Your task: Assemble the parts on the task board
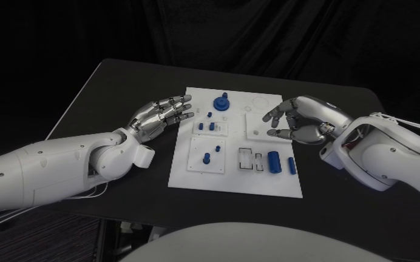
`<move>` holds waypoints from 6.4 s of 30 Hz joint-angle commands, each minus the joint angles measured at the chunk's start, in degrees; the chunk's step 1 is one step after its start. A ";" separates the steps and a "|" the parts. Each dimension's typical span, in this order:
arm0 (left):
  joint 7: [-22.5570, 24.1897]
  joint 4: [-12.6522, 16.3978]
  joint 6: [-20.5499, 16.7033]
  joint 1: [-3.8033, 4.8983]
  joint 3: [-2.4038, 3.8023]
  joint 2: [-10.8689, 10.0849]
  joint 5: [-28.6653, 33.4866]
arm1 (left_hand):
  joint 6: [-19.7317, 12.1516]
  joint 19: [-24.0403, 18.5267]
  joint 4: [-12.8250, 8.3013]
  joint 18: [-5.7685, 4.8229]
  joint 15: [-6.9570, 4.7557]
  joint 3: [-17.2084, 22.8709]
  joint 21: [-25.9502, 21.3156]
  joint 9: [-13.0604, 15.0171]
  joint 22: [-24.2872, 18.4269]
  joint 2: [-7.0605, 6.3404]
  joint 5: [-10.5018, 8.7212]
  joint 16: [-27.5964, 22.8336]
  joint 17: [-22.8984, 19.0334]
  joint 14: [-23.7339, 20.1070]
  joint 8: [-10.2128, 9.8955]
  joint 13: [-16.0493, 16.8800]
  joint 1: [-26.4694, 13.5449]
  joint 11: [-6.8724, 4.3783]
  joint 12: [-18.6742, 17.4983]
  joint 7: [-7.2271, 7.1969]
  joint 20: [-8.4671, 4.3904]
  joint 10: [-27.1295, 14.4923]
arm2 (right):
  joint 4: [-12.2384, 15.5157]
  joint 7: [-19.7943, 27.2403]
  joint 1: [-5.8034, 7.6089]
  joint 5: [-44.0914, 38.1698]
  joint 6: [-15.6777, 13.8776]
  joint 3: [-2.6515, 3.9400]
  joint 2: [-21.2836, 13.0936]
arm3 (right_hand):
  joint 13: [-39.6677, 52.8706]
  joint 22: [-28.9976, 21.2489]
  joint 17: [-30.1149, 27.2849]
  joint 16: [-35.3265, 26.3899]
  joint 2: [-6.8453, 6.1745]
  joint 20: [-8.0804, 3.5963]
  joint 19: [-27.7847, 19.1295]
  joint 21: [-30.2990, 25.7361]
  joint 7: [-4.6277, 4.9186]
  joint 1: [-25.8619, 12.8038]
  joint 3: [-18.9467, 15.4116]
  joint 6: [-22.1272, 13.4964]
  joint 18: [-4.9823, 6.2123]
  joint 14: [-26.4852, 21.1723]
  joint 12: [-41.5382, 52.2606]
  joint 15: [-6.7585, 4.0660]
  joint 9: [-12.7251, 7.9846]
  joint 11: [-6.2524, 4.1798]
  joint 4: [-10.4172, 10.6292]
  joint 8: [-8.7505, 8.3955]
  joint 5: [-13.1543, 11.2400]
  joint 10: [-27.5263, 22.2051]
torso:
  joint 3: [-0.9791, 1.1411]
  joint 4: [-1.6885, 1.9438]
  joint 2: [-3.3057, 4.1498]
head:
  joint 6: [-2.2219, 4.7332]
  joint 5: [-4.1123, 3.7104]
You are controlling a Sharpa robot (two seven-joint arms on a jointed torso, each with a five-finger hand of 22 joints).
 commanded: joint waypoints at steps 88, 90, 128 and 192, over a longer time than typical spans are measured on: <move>1.54 -0.84 2.26 -2.52 0.06 0.09 2.58 | 1.21 1.15 0.22 -1.34 0.39 3.07 0.58 0.11 0.22 0.67 0.39 0.66 0.13 0.73 0.66 0.25 0.10 0.90 1.25 0.91 0.03 1.03 | -12.08 -28.41 -8.46 5.70 19.15 -0.05 9.12 | 75.75 11.58 29.71 17.66 0.10 -7.02 13.08 32.68 -8.09 -22.09 3.80 -1.51 -4.51 15.25 46.96 -6.86 25.63 -8.02 -1.75 29.31 28.66 41.19 | -0.77 -0.17 -0.30 | -0.01 -0.24; 1.49 -0.89 2.28 -2.53 0.06 0.09 2.61 | 1.21 1.15 0.22 -1.34 0.39 3.07 0.58 0.11 0.22 0.67 0.39 0.66 0.13 0.73 0.66 0.25 0.10 0.90 1.25 0.91 0.03 1.03 | -11.86 -27.38 -8.46 6.90 17.38 -0.04 8.91 | 75.75 11.61 29.72 17.66 -0.16 -7.10 13.09 32.81 -8.19 -22.33 4.72 -1.82 -4.53 15.25 46.96 -6.93 26.73 -8.09 -2.07 30.09 29.83 41.19 | -0.72 -0.14 -0.32 | -0.01 -0.23; 0.70 -0.89 2.19 -2.56 0.06 0.35 2.68 | 1.35 1.15 0.29 -1.38 0.40 3.29 0.58 0.13 0.14 0.49 0.18 0.66 0.13 0.72 0.74 0.25 -0.05 0.90 1.28 0.96 0.02 1.11 | -8.91 -23.12 -7.74 17.57 11.18 -0.03 11.25 | 75.75 11.12 27.12 16.49 -0.09 -7.07 12.48 31.93 -8.01 -32.14 7.64 -5.10 -4.22 14.88 46.96 -6.85 36.98 -7.96 2.61 33.70 18.91 41.19 | -0.72 -0.16 -0.24 | -0.01 -0.81; -0.06 -1.00 2.10 -2.61 0.06 0.17 2.68 | 1.55 1.12 0.47 -1.41 0.32 3.65 0.55 0.15 0.07 0.38 0.06 0.67 0.12 0.67 0.83 0.27 -0.30 0.96 1.42 1.08 -0.01 1.22 | -2.16 -27.14 -7.14 6.39 9.03 -0.09 -0.77 | 75.75 11.37 28.22 17.50 4.08 -6.94 12.91 32.65 -7.72 -26.25 -8.08 -4.76 -4.38 15.16 46.96 -6.68 37.72 -7.71 1.73 29.29 17.61 41.19 | -0.71 -0.18 -0.25 | -0.01 -0.95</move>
